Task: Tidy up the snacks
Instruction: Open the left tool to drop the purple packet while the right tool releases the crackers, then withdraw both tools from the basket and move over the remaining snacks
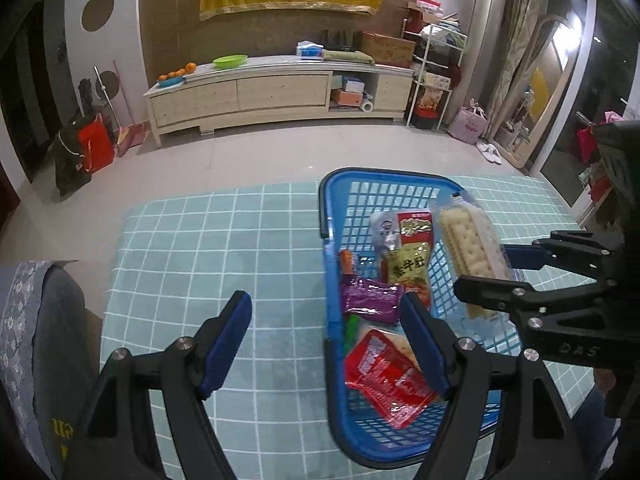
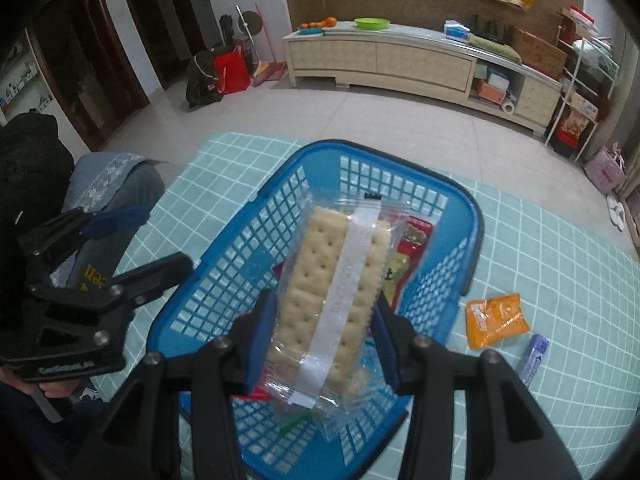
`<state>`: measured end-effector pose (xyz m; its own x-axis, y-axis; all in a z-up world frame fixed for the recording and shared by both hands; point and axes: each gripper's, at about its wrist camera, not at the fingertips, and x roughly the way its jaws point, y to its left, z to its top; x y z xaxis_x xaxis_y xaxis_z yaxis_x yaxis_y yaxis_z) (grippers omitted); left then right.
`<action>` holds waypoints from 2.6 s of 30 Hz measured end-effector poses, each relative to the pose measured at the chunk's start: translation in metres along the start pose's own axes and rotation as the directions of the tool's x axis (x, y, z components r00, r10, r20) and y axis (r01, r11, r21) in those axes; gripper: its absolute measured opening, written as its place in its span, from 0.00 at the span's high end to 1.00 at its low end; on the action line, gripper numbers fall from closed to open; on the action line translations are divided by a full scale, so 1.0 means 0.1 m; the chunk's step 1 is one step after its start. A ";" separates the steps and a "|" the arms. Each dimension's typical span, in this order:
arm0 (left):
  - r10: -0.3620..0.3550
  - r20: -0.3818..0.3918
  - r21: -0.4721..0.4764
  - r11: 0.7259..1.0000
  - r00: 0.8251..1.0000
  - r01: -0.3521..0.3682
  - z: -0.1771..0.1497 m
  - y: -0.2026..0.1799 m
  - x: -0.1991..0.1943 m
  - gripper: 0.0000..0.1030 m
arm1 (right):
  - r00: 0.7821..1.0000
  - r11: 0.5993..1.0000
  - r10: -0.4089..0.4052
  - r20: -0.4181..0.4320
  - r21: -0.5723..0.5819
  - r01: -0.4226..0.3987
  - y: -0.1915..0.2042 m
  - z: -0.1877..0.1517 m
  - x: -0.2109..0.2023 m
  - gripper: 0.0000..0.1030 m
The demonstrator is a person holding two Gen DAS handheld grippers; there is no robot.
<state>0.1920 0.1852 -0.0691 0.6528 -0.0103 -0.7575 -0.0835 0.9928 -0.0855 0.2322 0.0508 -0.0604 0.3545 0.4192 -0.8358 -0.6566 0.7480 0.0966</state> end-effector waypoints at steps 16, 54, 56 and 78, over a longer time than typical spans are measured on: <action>0.015 -0.008 0.008 1.000 1.000 -0.015 -0.09 -0.02 -0.02 0.28 | 0.999 0.999 0.002 -0.033 0.043 0.000 -0.10 -0.03 0.10 0.20; -0.115 -0.066 0.175 0.977 0.991 0.125 0.11 -2.40 0.23 0.28 | 0.992 0.943 -0.122 0.025 0.315 0.108 -2.04 -1.09 -1.08 0.20; -0.105 -0.077 0.182 0.976 0.991 0.118 0.12 -2.52 0.31 0.28 | 0.993 0.937 -0.118 0.020 0.332 0.105 -2.15 -1.13 -1.06 0.20; -0.086 -0.227 0.222 0.965 0.970 0.137 0.05 -3.14 1.58 0.28 | 0.970 0.902 -0.242 -0.011 0.366 0.229 -2.96 -1.60 -0.46 0.20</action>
<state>0.3253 -0.1277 -0.1588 0.4696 -0.1220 -0.8744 0.1758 0.9835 -0.0428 0.3040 -0.2723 -0.1371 0.4959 0.2201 -0.8400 -0.2675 0.9590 0.0933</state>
